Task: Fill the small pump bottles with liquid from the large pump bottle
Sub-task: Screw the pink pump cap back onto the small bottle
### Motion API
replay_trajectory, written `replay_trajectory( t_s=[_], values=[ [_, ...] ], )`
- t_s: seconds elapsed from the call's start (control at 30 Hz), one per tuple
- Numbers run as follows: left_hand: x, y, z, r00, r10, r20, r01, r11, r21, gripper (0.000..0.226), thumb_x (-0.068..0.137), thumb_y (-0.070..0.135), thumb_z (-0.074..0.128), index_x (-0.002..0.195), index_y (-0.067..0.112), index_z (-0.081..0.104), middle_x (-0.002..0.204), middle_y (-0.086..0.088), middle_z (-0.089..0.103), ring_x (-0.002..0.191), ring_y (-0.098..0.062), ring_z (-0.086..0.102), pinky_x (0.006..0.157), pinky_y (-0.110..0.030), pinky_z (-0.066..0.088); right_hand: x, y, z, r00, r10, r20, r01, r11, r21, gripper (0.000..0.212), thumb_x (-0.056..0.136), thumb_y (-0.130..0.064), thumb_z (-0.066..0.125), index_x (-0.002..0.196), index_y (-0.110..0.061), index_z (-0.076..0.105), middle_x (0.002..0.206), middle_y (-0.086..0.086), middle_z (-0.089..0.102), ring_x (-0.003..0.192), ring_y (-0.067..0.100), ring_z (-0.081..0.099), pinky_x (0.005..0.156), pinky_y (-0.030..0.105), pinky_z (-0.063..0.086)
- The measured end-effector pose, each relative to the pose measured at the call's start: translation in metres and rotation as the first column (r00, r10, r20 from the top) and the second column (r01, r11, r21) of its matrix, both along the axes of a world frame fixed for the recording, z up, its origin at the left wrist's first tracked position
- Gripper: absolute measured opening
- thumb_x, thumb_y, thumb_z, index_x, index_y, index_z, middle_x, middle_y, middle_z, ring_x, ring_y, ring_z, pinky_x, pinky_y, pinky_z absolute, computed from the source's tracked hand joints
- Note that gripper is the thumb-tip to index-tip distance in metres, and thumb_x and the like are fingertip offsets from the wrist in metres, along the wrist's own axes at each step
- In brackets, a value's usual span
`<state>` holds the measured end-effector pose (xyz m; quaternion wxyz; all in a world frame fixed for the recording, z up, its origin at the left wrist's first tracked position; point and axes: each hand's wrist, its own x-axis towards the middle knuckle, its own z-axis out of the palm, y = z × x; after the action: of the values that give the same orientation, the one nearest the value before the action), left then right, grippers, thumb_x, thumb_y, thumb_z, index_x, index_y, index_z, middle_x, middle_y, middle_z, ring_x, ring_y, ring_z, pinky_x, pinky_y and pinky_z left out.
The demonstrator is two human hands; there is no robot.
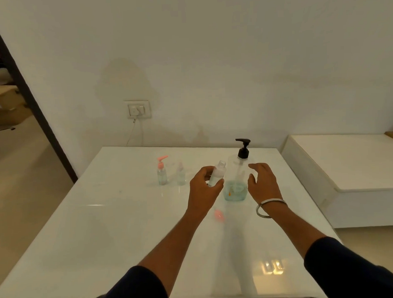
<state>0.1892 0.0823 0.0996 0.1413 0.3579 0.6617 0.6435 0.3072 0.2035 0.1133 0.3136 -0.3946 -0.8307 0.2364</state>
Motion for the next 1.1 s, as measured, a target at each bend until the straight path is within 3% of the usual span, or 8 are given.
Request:
replay_trajectory(
  t_s=[0.3, 0.53, 0.67, 0.83, 1.1],
  values=[
    [0.014, -0.056, -0.043, 0.999, 0.036, 0.040, -0.033, 0.997, -0.072, 0.031, 0.079, 0.016, 0.073, 0.103, 0.027, 0.057, 0.095, 0.018, 0.062, 0.089, 0.001, 0.060, 0.075, -0.007, 0.047, 0.003, -0.058, -0.043, 0.993, 0.107, 0.039, -0.104, 0.992, -0.069, 0.021, 0.086, -0.002, 0.051, 0.104, -0.007, 0.061, 0.109, 0.008, 0.059, 0.101, 0.022, 0.058, 0.087, 0.019, 0.041],
    [0.003, -0.077, -0.084, 0.991, 0.107, 0.077, -0.096, 0.986, -0.139, 0.033, 0.077, 0.016, 0.074, 0.103, 0.025, 0.058, 0.096, 0.015, 0.064, 0.089, -0.002, 0.062, 0.074, -0.007, 0.047, -0.008, -0.075, -0.081, 0.975, 0.154, 0.159, -0.125, 0.976, -0.179, 0.020, 0.089, -0.014, 0.053, 0.109, -0.010, 0.058, 0.112, 0.005, 0.058, 0.101, 0.020, 0.058, 0.087, 0.026, 0.046],
    [-0.002, -0.080, -0.103, 0.987, 0.138, 0.077, -0.123, 0.978, -0.171, 0.032, 0.078, 0.018, 0.074, 0.106, 0.023, 0.057, 0.096, 0.012, 0.063, 0.088, -0.002, 0.061, 0.074, -0.003, 0.045, -0.014, -0.074, -0.100, 0.968, 0.147, 0.202, -0.113, 0.979, -0.171, 0.020, 0.090, -0.015, 0.054, 0.109, -0.009, 0.058, 0.111, 0.007, 0.055, 0.101, 0.022, 0.057, 0.082, 0.019, 0.040],
    [-0.006, -0.079, -0.110, 0.982, 0.158, 0.103, -0.139, 0.974, -0.177, 0.028, 0.080, 0.020, 0.072, 0.102, 0.028, 0.056, 0.091, 0.021, 0.061, 0.084, 0.005, 0.059, 0.070, -0.002, 0.044, -0.023, -0.066, -0.118, 0.966, 0.096, 0.241, -0.059, 0.985, -0.159, 0.031, 0.091, -0.023, 0.053, 0.118, -0.009, 0.053, 0.120, 0.008, 0.051, 0.112, 0.022, 0.051, 0.092, 0.026, 0.042],
    [-0.009, -0.069, -0.115, 0.983, 0.152, 0.104, -0.133, 0.977, -0.167, 0.029, 0.080, 0.019, 0.072, 0.103, 0.026, 0.055, 0.092, 0.022, 0.059, 0.084, 0.015, 0.055, 0.071, -0.001, 0.043, -0.035, -0.054, -0.135, 0.966, 0.069, 0.251, -0.043, 0.993, -0.111, 0.029, 0.091, -0.026, 0.052, 0.114, -0.008, 0.056, 0.115, 0.011, 0.054, 0.107, 0.026, 0.052, 0.092, 0.034, 0.043]
  ],
)
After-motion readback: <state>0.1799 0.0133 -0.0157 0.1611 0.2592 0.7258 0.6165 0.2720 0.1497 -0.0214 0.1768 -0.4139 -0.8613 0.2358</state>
